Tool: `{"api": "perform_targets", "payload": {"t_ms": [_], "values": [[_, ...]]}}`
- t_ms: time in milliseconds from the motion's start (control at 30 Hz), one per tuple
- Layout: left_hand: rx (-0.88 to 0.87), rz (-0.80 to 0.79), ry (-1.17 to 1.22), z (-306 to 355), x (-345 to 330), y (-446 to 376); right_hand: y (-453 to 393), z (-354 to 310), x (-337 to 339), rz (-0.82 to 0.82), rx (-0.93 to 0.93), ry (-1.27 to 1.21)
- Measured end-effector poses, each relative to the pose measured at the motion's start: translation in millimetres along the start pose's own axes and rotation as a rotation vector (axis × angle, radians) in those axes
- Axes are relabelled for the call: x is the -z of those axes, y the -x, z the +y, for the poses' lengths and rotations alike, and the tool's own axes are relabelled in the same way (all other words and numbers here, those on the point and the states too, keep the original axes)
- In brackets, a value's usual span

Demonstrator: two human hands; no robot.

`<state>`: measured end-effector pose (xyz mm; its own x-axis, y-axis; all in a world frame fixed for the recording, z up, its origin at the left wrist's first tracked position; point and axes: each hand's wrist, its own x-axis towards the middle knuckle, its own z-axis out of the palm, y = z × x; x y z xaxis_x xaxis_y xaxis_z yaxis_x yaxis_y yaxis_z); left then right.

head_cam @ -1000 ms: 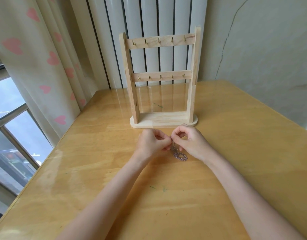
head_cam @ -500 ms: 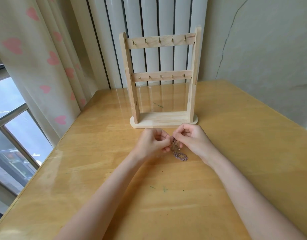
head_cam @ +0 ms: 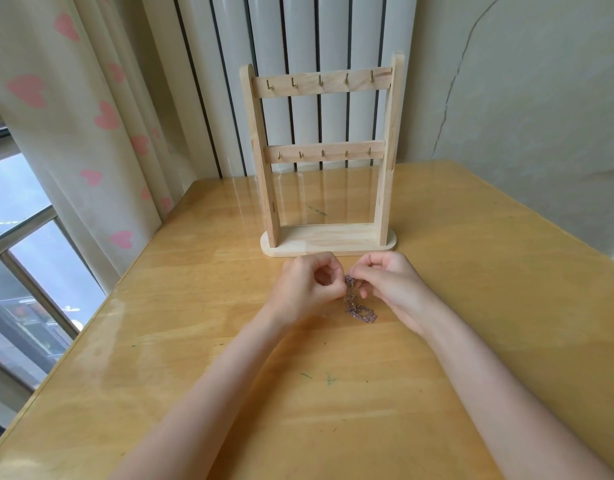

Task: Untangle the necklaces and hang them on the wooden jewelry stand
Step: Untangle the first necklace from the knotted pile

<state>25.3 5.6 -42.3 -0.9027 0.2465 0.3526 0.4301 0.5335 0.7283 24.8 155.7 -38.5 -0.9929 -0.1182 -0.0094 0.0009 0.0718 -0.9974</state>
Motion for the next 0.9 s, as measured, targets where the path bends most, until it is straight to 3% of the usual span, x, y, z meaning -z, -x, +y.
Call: {"api": "perform_targets", "payload": {"t_ms": [167,300,433,533,667,900], "values": [[-0.166,0.067,-0.043,4.0,-1.1,3.5,1.1,-2.5,2.3,-0.101,-0.209,-0.326],[-0.182,0.104,0.016,4.6,-1.7,3.2,0.1,-4.8,0.9,-0.053,-0.238,-0.473],[-0.085,0.096,0.039,-1.2,-4.3,0.9,-1.4,-3.3,-2.0,0.031,-0.142,-0.292],[-0.027,0.036,0.042,-4.1,-3.9,0.2,-0.6,-1.4,-1.0,-0.001,-0.128,-0.132],[-0.027,0.016,-0.048,-3.1,-4.5,0.9,0.0,-0.5,-0.4,0.018,-0.088,-0.082],[-0.001,-0.068,-0.125,-0.2,-0.8,-1.0,-3.0,3.5,-5.5,0.107,0.18,0.24]]}}
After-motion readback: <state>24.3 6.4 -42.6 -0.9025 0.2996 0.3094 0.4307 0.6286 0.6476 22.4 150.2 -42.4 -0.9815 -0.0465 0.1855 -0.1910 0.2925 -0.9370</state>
